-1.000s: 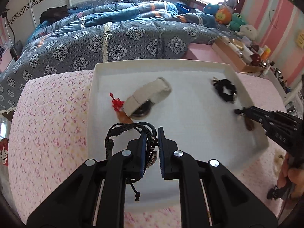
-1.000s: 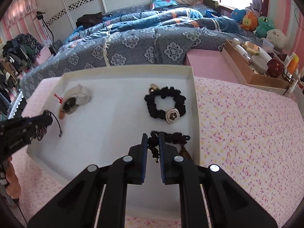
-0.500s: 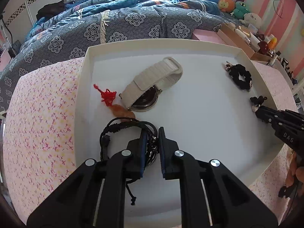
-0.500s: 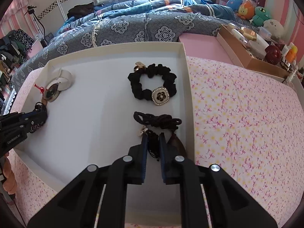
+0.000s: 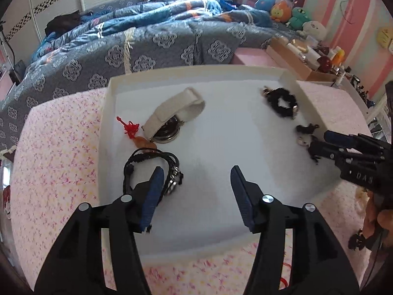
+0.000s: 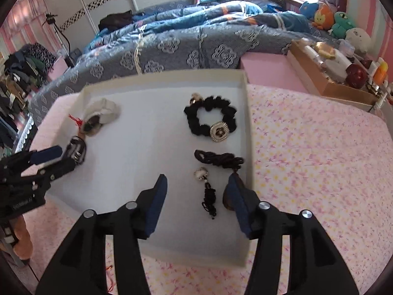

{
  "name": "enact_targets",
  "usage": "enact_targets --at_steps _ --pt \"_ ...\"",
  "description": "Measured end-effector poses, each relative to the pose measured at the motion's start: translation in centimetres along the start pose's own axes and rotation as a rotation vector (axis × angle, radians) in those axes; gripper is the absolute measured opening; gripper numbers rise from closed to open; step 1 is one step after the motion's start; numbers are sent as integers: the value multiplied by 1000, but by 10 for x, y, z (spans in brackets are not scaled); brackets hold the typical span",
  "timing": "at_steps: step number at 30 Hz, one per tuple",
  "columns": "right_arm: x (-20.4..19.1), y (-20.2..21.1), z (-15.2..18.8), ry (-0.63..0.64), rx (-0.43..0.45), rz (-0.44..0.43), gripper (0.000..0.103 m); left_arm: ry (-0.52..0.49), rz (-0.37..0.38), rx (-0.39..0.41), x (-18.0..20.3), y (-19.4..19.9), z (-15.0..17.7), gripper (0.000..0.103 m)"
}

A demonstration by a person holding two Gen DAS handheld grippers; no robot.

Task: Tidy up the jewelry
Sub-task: 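Open left tool to drop the bracelet while right tool releases the charm into tray, then move left tool to red string bracelet while right tool moves to beige fluffy scrunchie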

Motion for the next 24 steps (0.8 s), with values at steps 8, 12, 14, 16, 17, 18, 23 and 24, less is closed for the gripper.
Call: enact_targets --at_steps 8,12,14,16,17,18,23,24 --pt "10 81 1 3 119 17 80 -8 -37 136 -2 77 8 94" --pt "24 115 11 -15 142 6 80 10 -35 167 -3 108 22 100" --pt "31 129 18 -27 152 3 80 20 -28 171 -3 118 31 100" --pt "39 144 25 -48 169 0 80 30 -17 170 -2 125 40 100" --pt "44 151 30 -62 175 -1 80 38 -20 170 -2 129 46 100" --pt "48 155 34 -72 181 -2 80 43 -21 167 -2 131 51 100" --pt "66 166 59 -113 184 19 80 36 -25 155 9 134 74 100" --pt "71 165 64 -121 182 33 80 35 -28 153 11 133 77 100"
Point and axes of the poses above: each gripper's, at about its wrist camera, not at the fingertips, and y roughly against the way its jaws point, x to its right, z to its underside, the point moved 9 cm from there along -y, roughly the way its jaws point, and after that the axes turned 2 degrees about -x, right-handed, at the moved point
